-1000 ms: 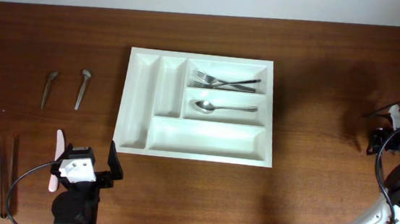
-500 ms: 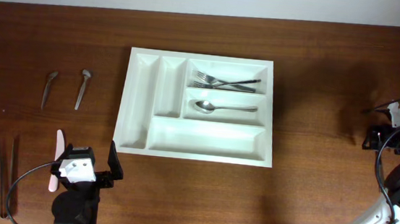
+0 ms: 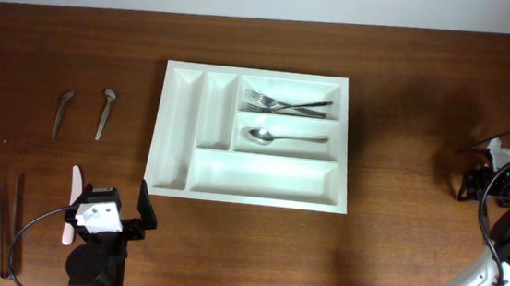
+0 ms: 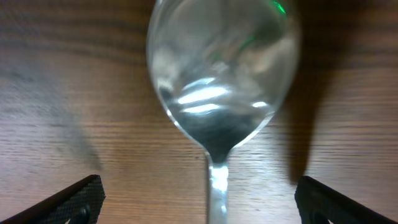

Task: Pack container
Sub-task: 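Lower the right gripper and grasp the last silver spoon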

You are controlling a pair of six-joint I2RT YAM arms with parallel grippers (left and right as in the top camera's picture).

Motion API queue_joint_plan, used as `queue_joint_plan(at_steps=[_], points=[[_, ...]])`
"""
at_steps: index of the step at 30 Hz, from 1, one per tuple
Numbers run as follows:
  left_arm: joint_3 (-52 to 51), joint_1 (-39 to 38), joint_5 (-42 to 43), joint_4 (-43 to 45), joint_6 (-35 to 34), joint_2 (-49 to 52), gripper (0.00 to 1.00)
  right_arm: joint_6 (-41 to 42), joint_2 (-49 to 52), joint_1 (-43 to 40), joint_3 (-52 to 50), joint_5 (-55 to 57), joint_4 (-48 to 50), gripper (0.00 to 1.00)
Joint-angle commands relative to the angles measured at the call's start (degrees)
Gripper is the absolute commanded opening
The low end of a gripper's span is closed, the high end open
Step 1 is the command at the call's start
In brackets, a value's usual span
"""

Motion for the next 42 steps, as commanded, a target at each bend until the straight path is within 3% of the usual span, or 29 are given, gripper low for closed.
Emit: queue_joint_plan(at_steps=[1, 10, 15, 25, 31, 42], points=[[-0.3, -0.2, 0.4, 0.1, 0.7, -0.4, 0.99, 0.4, 1.0, -0.1, -2.5, 0.1, 1.2, 0.99], [-0.3, -0.2, 0.4, 0.1, 0.7, -0.3, 0.99, 0.4, 1.0, -0.1, -3.0, 0.2, 2.2, 0.94], [-0.3, -0.2, 0.4, 0.1, 0.7, -0.3, 0.99, 0.4, 1.0, -0.1, -3.0, 1.7, 2.6, 0.98], [-0.3, -0.2, 0.4, 0.1, 0.7, -0.3, 0.99, 0.4, 1.0, -0.1, -3.0, 1.4, 2.8, 0.96], [-0.3, -0.2, 0.4, 0.1, 0.7, -0.3, 0.99, 0.4, 1.0, -0.1, -3.0, 1.4, 2.8, 0.88], [-0.3, -0.2, 0.4, 0.1, 0.7, -0.3, 0.99, 0.4, 1.0, -0.1, -3.0, 0.9, 2.8, 0.64]])
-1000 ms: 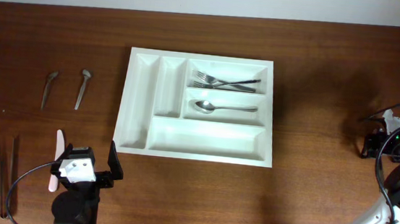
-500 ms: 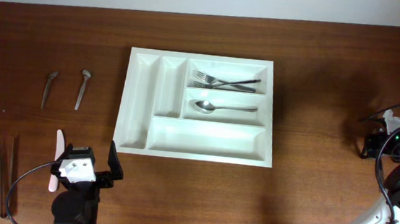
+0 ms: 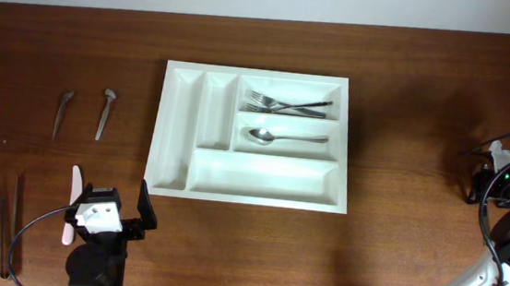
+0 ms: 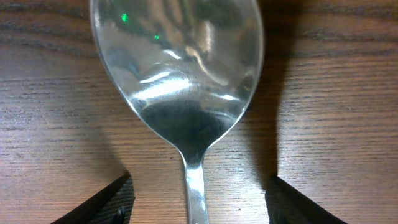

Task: Pack container
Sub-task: 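Lower the right gripper and grasp the last silver spoon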

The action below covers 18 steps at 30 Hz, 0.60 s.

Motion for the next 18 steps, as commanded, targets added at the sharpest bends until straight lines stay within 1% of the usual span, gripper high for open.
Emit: queue_joint_plan(at_steps=[1, 7, 10, 16, 18], points=[[-0.3, -0.2, 0.4, 0.1, 0.7, -0.3, 0.99, 0.2, 1.4, -0.1, -1.7, -1.6, 0.0, 0.6], [-0.3, -0.2, 0.4, 0.1, 0.7, -0.3, 0.99, 0.2, 1.4, -0.1, -1.7, -1.6, 0.0, 0.48], [-0.3, -0.2, 0.4, 0.1, 0.7, -0.3, 0.99, 0.2, 1.4, -0.1, -1.7, -1.6, 0.1, 0.47], [-0.3, -0.2, 0.4, 0.1, 0.7, -0.3, 0.99, 0.2, 1.4, -0.1, -1.6, -1.6, 0.2, 0.31], [-0.3, -0.2, 0.4, 0.1, 0.7, -0.3, 0.99, 0.2, 1.4, -0.1, -1.6, -1.6, 0.2, 0.28]])
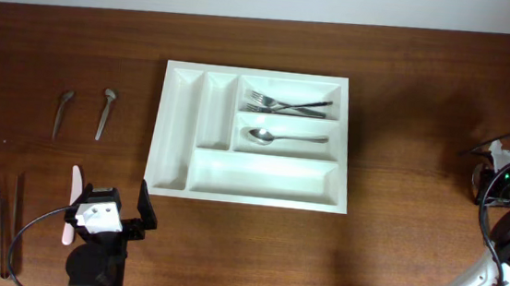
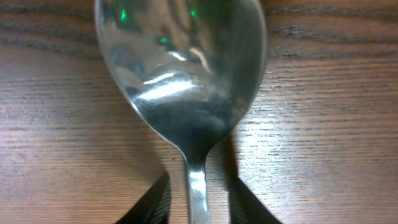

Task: Pack container
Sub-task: 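Lower the right gripper and grasp the last silver spoon, then carry the held spoon with the right gripper over the tray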

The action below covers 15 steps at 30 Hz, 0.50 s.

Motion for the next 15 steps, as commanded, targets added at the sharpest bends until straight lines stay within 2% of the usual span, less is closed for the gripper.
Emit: queue_joint_plan(at_steps=[1, 6, 15], points=[[-0.3, -0.2, 0.4, 0.1, 0.7, -0.3, 0.99, 0.2, 1.4, 0.0, -1.6, -1.4, 0.2, 0.28], [-0.3, -0.2, 0.4, 0.1, 0.7, -0.3, 0.99, 0.2, 1.4, -0.1, -1.6, -1.4, 0.2, 0.27], [-0.3, -0.2, 0.4, 0.1, 0.7, -0.3, 0.99, 0.2, 1.4, 0.0, -1.6, -1.4, 0.2, 0.13]])
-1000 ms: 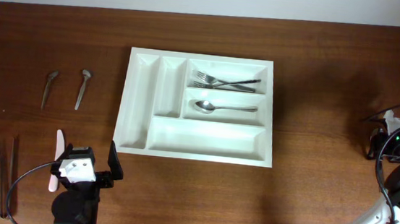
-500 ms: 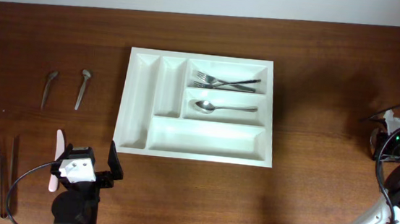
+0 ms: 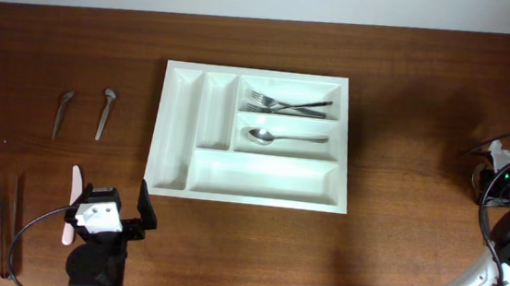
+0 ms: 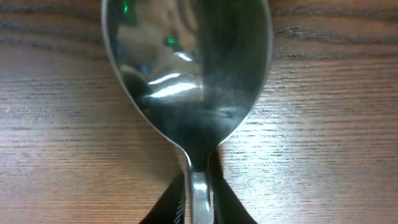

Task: Pack container
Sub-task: 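Carry the held spoon with the right gripper over the tray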

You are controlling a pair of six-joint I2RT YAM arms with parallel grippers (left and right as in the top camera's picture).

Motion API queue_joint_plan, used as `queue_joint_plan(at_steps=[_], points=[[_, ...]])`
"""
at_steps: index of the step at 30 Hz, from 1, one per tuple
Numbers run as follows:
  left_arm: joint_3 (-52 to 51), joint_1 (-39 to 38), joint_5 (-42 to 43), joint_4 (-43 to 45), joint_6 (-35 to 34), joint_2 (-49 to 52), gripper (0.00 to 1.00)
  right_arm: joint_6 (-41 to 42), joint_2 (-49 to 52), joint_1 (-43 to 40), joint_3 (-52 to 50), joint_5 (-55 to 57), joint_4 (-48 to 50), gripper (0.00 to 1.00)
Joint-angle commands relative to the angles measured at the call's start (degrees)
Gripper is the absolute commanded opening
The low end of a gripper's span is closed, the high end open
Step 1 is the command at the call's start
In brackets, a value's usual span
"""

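A white cutlery tray [image 3: 178, 127] lies mid-table, with forks [image 3: 286, 103] in its upper right compartment and a spoon [image 3: 279, 137] in the one below. At the far right edge, my right gripper [image 3: 497, 180] is low over the table. In the right wrist view a large steel spoon [image 4: 186, 74] lies on the wood, and the right gripper [image 4: 198, 190] is shut on its neck, the black fingers [image 4: 168, 208] pressed to both sides. My left gripper [image 3: 110, 215] stands open near the front left, holding nothing.
Two small spoons [image 3: 63, 112] [image 3: 107, 112] lie left of the tray. A pair of dark chopsticks [image 3: 5, 223] lies at the front left edge. A pink-and-white utensil [image 3: 71, 208] rests just left of the left gripper.
The right gripper's fingers, a short way off each side of the spoon's neck before, now press against it. The left arm and the tray's contents are unchanged.
The right gripper stood wide open over the spoon at the far right. Then it sat a little further right with its fingers closer in. Then the fingers were near the neck, and now they are shut on it. The left arm stayed still.
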Motion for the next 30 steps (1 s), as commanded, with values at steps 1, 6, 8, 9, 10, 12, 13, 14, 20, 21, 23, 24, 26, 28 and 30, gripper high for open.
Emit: queue_joint_plan(at_steps=[1, 6, 8, 9, 10, 12, 13, 14, 20, 21, 23, 24, 26, 28, 30], points=[[-0.3, -0.2, 0.4, 0.1, 0.7, -0.3, 0.99, 0.3, 1.4, -0.1, -1.6, -1.2, 0.3, 0.11], [-0.3, -0.2, 0.4, 0.1, 0.7, -0.3, 0.99, 0.3, 1.4, 0.0, -1.5, -1.2, 0.3, 0.07], [-0.3, -0.2, 0.4, 0.1, 0.7, -0.3, 0.99, 0.3, 1.4, 0.0, -1.5, -1.1, 0.3, 0.07], [-0.3, -0.2, 0.4, 0.1, 0.7, -0.3, 0.99, 0.3, 1.4, 0.0, -1.5, -1.2, 0.3, 0.07], [-0.3, -0.2, 0.4, 0.1, 0.7, -0.3, 0.99, 0.3, 1.4, 0.0, -1.5, -1.1, 0.3, 0.07], [-0.3, -0.2, 0.4, 0.1, 0.7, -0.3, 0.99, 0.3, 1.4, 0.0, -1.1, -1.2, 0.1, 0.07], [-0.3, -0.2, 0.4, 0.1, 0.7, -0.3, 0.99, 0.3, 1.4, 0.0, -0.8, -1.2, -0.1, 0.07], [-0.3, -0.2, 0.4, 0.1, 0.7, -0.3, 0.99, 0.4, 1.4, 0.1, -0.4, -1.2, -0.2, 0.07], [-0.3, -0.2, 0.4, 0.1, 0.7, -0.3, 0.99, 0.7, 1.4, 2.1, 4.7, -2.7, -3.3, 0.07], [-0.3, -0.2, 0.4, 0.1, 0.7, -0.3, 0.99, 0.7, 1.4, 2.8, 5.9, -2.7, -4.0, 0.07], [-0.3, -0.2, 0.4, 0.1, 0.7, -0.3, 0.99, 0.7, 1.4, 4.2, 8.3, -2.7, -5.3, 0.06], [-0.3, -0.2, 0.4, 0.1, 0.7, -0.3, 0.99, 0.7, 1.4, 5.1, 9.7, -2.7, -6.0, 0.06], [-0.3, -0.2, 0.4, 0.1, 0.7, -0.3, 0.99, 0.7, 1.4, 7.2, 12.7, -2.9, -7.8, 0.06], [-0.3, -0.2, 0.4, 0.1, 0.7, -0.3, 0.99, 0.7, 1.4, 9.5, 15.7, -3.6, -9.5, 0.06], [-0.3, -0.2, 0.4, 0.1, 0.7, -0.3, 0.99, 0.7, 1.4, 12.3, 18.9, -3.7, -11.1, 0.06]])
